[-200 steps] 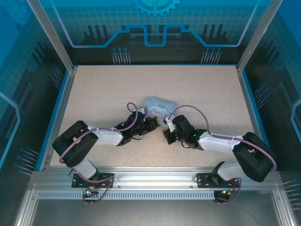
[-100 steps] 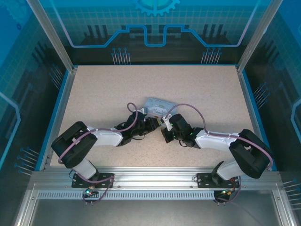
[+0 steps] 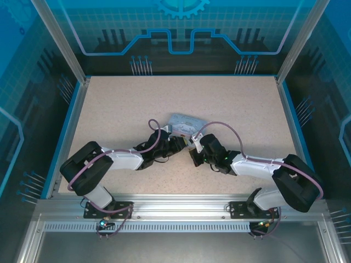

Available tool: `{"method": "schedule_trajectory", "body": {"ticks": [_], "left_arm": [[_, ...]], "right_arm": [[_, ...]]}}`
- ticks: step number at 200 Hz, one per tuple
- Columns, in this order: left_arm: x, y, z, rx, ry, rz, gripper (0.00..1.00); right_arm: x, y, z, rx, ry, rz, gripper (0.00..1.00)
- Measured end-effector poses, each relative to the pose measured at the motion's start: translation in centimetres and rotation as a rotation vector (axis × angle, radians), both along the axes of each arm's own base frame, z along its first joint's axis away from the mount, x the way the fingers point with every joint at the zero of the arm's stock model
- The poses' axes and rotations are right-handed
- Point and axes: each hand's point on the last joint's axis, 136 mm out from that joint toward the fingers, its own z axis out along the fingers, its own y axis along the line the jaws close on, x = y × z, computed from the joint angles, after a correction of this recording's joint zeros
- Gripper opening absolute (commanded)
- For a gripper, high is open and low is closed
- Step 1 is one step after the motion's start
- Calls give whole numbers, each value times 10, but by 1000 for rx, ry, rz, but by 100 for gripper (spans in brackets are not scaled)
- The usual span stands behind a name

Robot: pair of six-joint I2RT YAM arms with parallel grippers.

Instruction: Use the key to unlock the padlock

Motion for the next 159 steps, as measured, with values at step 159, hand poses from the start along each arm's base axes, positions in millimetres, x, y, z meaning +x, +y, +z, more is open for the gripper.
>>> {"method": "schedule_trajectory", "body": {"ticks": [159], "left_arm": [[0, 1, 5, -3, -7, 5, 0]], "right_arm": [[3, 4, 2, 16, -17, 5, 0]]}}
